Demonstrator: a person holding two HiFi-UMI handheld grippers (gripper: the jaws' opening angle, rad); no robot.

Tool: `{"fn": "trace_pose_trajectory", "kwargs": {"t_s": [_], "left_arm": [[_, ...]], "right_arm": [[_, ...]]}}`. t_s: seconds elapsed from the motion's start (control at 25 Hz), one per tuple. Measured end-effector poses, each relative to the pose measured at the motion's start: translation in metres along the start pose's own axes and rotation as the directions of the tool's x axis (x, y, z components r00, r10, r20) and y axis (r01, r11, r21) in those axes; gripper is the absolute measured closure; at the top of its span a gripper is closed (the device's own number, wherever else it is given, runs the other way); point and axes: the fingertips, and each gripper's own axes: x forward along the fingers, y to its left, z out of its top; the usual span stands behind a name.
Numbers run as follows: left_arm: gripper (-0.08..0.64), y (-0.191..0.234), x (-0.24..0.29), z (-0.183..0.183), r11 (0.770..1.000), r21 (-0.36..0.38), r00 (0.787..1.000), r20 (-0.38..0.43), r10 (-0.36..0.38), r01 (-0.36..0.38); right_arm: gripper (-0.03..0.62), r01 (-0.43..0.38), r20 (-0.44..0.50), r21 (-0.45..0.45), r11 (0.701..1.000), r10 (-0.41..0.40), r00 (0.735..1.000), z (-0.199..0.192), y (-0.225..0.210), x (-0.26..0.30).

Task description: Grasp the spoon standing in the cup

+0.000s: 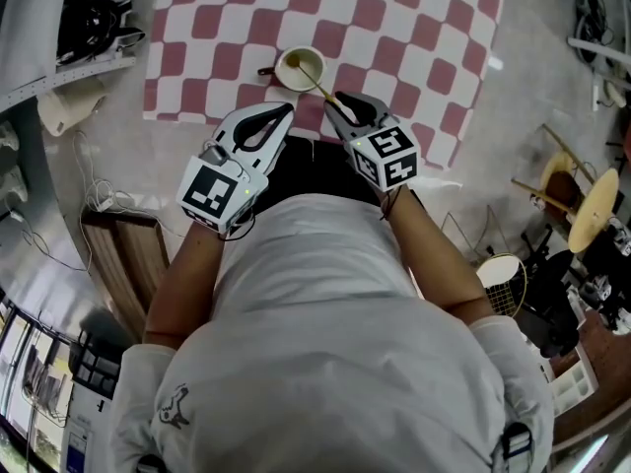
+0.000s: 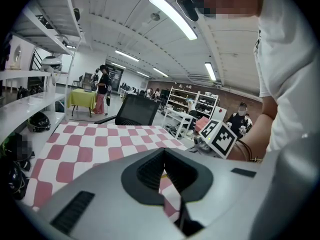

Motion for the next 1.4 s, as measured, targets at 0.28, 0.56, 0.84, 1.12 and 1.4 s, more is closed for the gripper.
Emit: {"fn": "trace_pose_trajectory", "kwargs": {"t_s": [0.28, 0.56, 0.84, 1.12, 1.4], "left_arm": [[0.546, -0.002, -0.001, -0.005, 1.000, 0.005, 1.000, -0.009, -0.006, 0.006], [0.546, -0.004, -0.007, -0.008, 1.000, 0.031, 1.000, -0.019, 0.006, -0.006], [0.546, -0.005, -0.018, -0.001, 1.000, 0.022, 1.000, 0.014, 0.016, -0.016], [0.546, -0.008, -0.030, 0.003, 1.000, 0.010, 0.999, 0.034, 0.024, -0.024], [0.546, -0.014, -0.044, 0.022, 0.999, 0.028, 0.997, 0.074, 0.031, -0.033]], "right_arm": [[0.520, 0.015, -0.005, -0.001, 1.000, -0.015, 1.000, -0.003, -0.001, 0.006], [0.541, 0.052, -0.001, -0.028, 0.998, -0.052, 0.999, -0.001, -0.005, 0.001], [0.557, 0.082, 0.024, -0.094, 0.992, -0.080, 0.997, 0.012, 0.000, -0.010], [0.557, 0.110, 0.073, -0.121, 0.987, -0.101, 0.992, 0.032, 0.009, -0.028], [0.558, 0.140, 0.152, -0.137, 0.981, -0.119, 0.981, 0.061, 0.023, -0.051]]}}
